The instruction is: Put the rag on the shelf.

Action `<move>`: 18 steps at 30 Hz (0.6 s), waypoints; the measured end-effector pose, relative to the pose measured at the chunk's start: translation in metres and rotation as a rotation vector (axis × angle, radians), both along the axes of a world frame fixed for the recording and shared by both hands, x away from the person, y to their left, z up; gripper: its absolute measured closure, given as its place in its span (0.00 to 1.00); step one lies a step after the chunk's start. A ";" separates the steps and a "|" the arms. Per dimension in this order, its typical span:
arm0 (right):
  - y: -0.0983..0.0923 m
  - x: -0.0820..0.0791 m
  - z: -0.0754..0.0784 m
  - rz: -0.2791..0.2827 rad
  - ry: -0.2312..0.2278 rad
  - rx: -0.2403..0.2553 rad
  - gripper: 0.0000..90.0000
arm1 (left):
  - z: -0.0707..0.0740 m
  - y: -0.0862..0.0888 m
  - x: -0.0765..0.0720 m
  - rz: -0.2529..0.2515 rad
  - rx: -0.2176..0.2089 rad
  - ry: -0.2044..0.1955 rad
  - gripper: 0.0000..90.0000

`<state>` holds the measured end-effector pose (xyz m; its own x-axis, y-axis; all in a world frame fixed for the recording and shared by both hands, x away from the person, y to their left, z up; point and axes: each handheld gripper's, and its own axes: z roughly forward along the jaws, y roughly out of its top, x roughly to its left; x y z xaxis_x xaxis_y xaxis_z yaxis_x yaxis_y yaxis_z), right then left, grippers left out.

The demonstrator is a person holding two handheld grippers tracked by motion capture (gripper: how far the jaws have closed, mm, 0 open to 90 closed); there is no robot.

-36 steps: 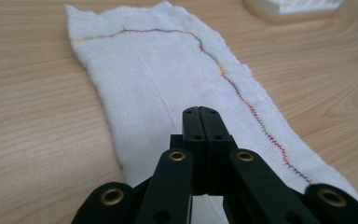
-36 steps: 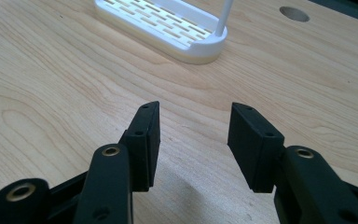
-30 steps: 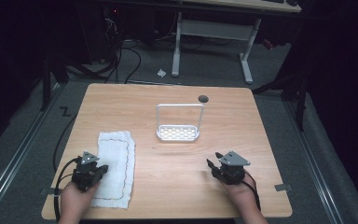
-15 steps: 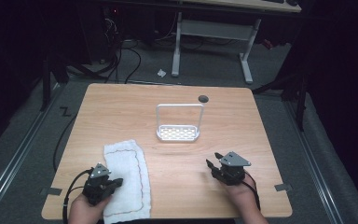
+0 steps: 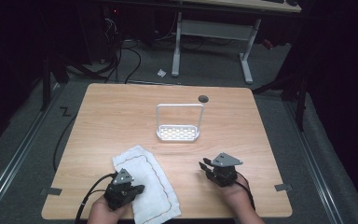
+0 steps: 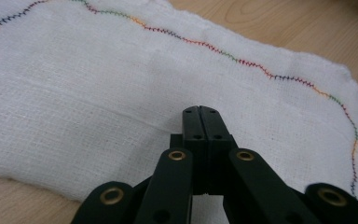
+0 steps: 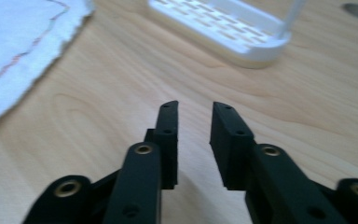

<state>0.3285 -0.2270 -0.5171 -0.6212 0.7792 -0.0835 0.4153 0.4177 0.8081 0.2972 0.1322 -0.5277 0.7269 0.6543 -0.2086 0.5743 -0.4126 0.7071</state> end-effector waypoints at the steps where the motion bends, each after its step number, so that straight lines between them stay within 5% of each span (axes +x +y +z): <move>1: 0.005 0.000 -0.001 0.014 0.019 0.008 0.90 | 0.001 0.003 0.000 0.006 -0.014 -0.006 0.93; 6: 0.047 0.001 -0.002 0.116 0.081 0.023 1.00 | 0.006 0.021 0.005 0.111 -0.026 -0.031 0.92; 12: 0.104 0.008 -0.001 0.241 0.097 -0.023 1.00 | -0.001 0.023 0.008 0.114 0.009 -0.015 0.92; 18: 0.142 0.022 -0.007 0.284 0.135 -0.058 1.00 | -0.004 0.025 0.010 0.113 -0.014 -0.001 0.92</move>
